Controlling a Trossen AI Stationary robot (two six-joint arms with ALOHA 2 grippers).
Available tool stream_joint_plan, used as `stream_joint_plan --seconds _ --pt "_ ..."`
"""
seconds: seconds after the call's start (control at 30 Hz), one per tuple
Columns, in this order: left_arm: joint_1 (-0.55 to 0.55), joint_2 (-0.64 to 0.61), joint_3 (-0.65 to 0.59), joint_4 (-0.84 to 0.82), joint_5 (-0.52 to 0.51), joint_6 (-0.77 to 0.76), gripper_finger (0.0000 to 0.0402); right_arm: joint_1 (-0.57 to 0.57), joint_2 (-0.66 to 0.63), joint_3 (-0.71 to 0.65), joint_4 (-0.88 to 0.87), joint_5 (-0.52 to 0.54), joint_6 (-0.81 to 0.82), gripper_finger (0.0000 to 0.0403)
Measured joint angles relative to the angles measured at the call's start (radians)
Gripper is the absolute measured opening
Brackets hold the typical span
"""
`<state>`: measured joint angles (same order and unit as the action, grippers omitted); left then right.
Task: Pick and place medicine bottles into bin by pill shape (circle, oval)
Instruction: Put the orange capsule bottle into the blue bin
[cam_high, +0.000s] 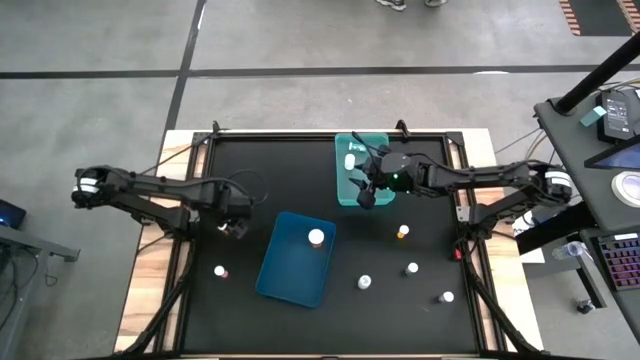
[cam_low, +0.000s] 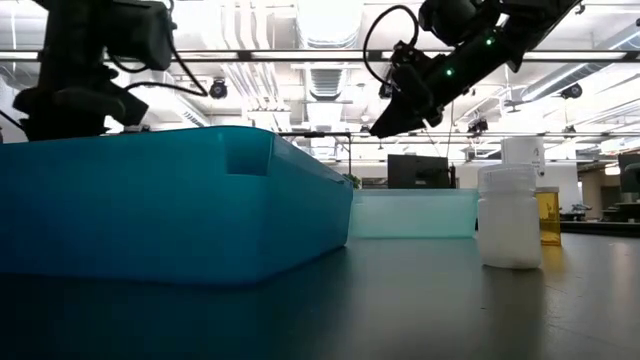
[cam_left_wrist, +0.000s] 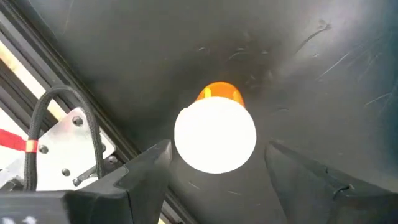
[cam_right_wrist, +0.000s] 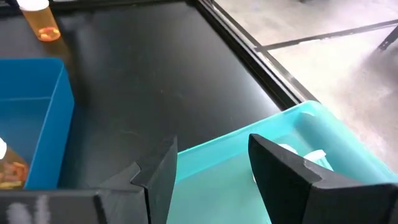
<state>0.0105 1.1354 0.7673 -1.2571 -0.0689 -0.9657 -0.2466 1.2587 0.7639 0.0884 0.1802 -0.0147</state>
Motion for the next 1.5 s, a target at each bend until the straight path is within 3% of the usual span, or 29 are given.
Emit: stream_joint_plan --seconds 0.57,0.8,0.93,1.17,1.5 --pt "0.000 -0.022 -0.115 0.145 -0.013 0.003 0.0241 0.000 0.008 0.000 0.006 0.000 0.002 0.0189" --pt "0.000 -0.018 -0.123 0.161 -0.015 0.003 0.0188 0.000 0.008 0.000 0.006 0.000 0.003 0.0189" --pt "0.000 -0.018 -0.111 0.156 -0.015 0.007 0.0185 0.000 0.008 0.000 0.006 0.000 0.002 0.0189" --pt "0.000 -0.009 0.020 0.153 -0.016 0.080 0.0185 0.000 0.008 0.001 0.006 0.000 -0.027 0.0189" --pt "-0.014 0.162 0.387 0.136 -0.038 0.288 0.0185 -0.003 0.008 0.003 0.003 0.001 -0.102 0.0189"
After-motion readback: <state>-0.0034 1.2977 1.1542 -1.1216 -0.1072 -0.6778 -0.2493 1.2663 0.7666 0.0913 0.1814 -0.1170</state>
